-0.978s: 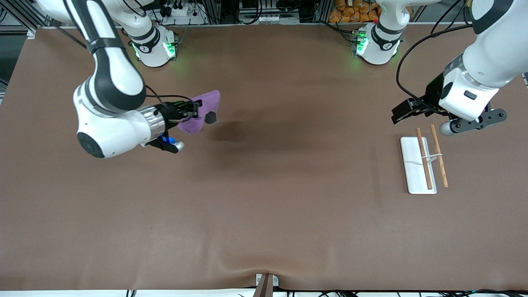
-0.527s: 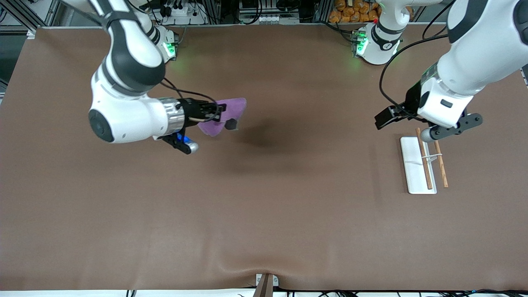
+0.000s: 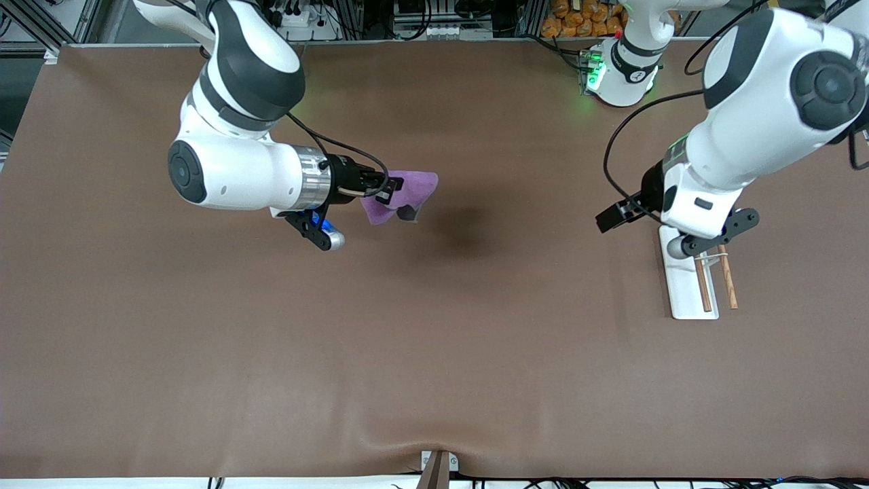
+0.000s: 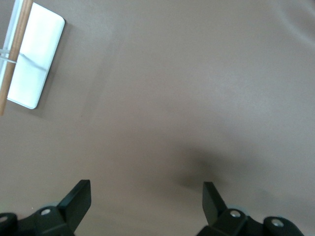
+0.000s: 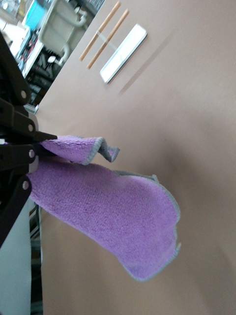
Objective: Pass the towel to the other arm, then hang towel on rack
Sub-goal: 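Lift the towel with the right gripper while the left gripper approaches, then carry the towel toward the left gripper while the left gripper reaches it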
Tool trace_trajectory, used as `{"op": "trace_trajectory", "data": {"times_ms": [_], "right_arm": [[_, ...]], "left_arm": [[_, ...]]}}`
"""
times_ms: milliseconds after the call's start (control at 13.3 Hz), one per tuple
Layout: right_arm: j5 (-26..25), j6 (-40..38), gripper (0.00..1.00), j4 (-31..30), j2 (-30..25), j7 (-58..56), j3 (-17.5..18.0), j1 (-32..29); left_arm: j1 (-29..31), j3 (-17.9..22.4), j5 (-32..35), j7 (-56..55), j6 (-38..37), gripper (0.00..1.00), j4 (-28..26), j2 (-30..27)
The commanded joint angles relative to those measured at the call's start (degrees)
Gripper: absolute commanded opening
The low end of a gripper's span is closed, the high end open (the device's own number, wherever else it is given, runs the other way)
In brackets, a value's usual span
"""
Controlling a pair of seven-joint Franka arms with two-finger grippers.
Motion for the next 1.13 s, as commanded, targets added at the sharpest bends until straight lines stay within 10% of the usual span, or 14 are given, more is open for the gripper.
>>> {"op": "trace_trajectory", "data": {"times_ms": [0, 1053], "right_arm": [[0.96, 5.71, 0.0, 4.19, 2.72, 6.49, -0.6, 2.97], [1.31, 28.85, 0.0, 14.73, 13.88, 20.93, -0.51, 11.94]], "left_arm": [[-1.19, -0.4, -0.91, -2.86, 1.15, 1.0, 0.96, 1.81], [-5.77, -0.41, -3.9, -32.67, 8.09, 0.95, 6.24, 9.19]]}}
